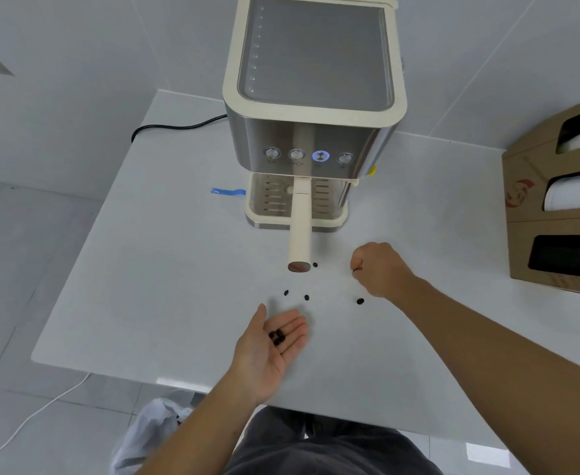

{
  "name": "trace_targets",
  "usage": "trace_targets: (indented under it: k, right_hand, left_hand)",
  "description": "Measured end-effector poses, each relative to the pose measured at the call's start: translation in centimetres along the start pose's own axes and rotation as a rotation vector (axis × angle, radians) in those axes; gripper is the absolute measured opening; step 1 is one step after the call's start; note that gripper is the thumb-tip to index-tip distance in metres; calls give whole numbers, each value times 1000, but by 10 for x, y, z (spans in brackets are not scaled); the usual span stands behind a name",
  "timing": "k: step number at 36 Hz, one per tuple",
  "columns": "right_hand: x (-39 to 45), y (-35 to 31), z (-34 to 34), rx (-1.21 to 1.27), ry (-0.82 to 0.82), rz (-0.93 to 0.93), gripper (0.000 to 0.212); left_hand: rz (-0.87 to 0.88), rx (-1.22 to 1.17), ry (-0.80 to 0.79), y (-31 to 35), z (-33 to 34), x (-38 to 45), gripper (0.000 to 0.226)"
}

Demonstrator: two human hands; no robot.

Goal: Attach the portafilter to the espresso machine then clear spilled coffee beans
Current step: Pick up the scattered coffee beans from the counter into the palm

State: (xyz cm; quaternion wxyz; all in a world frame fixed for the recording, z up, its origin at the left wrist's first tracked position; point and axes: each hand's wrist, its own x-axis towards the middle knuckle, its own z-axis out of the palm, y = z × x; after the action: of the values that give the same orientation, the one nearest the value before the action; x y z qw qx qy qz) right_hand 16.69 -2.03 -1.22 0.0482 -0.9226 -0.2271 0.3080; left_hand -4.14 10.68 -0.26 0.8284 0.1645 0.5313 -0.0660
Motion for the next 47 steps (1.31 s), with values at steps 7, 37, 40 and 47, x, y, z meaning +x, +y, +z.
trace_targets:
  k: [7,37,40,47]
  right_hand:
    - [2,-3,-3,-73,-47,-13,14]
    - [-64,-41,17,611,-40,-73,11]
    - [-74,-50,23,638,-72,-108,16]
    - [-86,-60,31,662,-83,-147,14]
  left_hand:
    - [-3,6,-10,2,1,2,57]
    - [1,82,-48,2,5,3,60]
    - [10,101,-73,1,7,3,62]
    - [29,112,-116,1,10,1,65]
